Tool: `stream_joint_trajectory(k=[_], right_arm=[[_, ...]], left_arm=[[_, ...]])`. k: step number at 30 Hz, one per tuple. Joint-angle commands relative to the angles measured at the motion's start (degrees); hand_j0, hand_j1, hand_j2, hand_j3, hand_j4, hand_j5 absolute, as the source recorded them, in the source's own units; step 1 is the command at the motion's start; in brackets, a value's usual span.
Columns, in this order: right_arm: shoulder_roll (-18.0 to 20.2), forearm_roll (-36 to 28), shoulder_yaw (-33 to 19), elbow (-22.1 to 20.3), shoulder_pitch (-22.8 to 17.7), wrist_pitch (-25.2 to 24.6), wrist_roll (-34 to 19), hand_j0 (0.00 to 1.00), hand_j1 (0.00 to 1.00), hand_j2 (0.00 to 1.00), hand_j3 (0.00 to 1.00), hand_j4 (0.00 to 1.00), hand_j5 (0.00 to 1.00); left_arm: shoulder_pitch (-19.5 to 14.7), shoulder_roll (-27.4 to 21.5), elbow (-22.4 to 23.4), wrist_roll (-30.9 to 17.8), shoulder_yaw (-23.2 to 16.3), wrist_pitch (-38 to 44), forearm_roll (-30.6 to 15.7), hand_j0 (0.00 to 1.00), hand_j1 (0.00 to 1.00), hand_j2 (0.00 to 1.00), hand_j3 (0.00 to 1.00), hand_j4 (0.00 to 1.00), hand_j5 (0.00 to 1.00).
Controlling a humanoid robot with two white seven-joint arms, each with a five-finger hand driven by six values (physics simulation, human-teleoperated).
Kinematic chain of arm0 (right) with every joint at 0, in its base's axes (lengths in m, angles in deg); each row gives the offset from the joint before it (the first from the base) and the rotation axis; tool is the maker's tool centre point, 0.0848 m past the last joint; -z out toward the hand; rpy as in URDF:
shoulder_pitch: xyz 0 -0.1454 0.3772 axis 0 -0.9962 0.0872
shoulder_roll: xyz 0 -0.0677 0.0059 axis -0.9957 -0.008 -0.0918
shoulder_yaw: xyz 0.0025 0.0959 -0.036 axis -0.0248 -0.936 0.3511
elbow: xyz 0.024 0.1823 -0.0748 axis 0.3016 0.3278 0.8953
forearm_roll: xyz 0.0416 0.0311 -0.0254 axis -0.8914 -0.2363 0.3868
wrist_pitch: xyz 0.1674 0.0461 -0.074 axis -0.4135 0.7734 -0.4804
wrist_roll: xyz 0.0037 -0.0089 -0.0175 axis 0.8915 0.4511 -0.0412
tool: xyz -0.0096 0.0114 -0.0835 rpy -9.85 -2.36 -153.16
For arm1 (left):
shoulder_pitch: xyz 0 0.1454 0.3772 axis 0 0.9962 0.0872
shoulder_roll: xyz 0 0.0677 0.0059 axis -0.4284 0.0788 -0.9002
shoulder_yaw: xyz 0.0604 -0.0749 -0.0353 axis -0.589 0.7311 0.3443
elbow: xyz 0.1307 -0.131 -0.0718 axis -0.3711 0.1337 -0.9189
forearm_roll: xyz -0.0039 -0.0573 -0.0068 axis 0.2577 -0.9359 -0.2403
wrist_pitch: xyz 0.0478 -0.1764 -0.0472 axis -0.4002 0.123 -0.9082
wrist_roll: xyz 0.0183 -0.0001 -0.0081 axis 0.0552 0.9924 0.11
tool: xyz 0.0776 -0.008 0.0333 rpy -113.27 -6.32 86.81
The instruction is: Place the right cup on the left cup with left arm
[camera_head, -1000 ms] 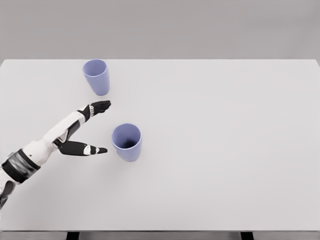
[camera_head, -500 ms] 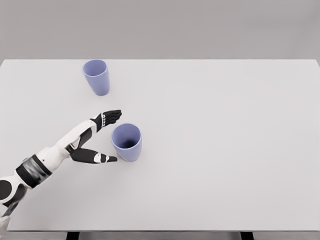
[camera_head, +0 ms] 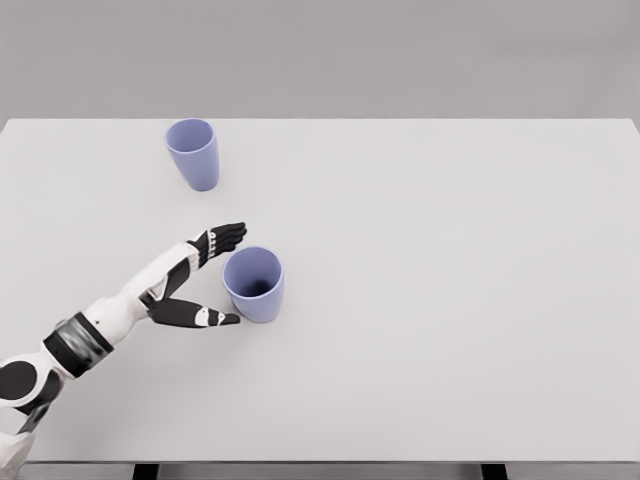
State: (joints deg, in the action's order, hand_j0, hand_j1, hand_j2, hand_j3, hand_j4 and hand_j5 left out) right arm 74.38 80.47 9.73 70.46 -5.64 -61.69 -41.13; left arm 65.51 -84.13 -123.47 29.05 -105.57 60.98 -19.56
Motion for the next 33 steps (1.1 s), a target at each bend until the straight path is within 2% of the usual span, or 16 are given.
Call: stream_joint_trajectory(k=[1, 33], right_arm=[[0.0, 0.0, 0.0, 0.0, 0.0, 0.0, 0.0, 1.00, 1.00, 1.00, 1.00, 1.00, 1.00], [0.0, 0.0, 0.0, 0.0, 0.0, 0.0, 0.0, 1.00, 1.00, 1.00, 1.00, 1.00, 1.00]], left_arm=[[0.0, 0.5, 0.0, 0.0, -0.1, 0.4, -0.1, 0.98, 0.98, 0.98, 0.98, 0.98, 0.98], [-0.6, 4.1, -0.7, 0.0, -1.6, 2.4, 0.5, 0.95, 0.95, 0.95, 0.95, 0.95, 0.95]])
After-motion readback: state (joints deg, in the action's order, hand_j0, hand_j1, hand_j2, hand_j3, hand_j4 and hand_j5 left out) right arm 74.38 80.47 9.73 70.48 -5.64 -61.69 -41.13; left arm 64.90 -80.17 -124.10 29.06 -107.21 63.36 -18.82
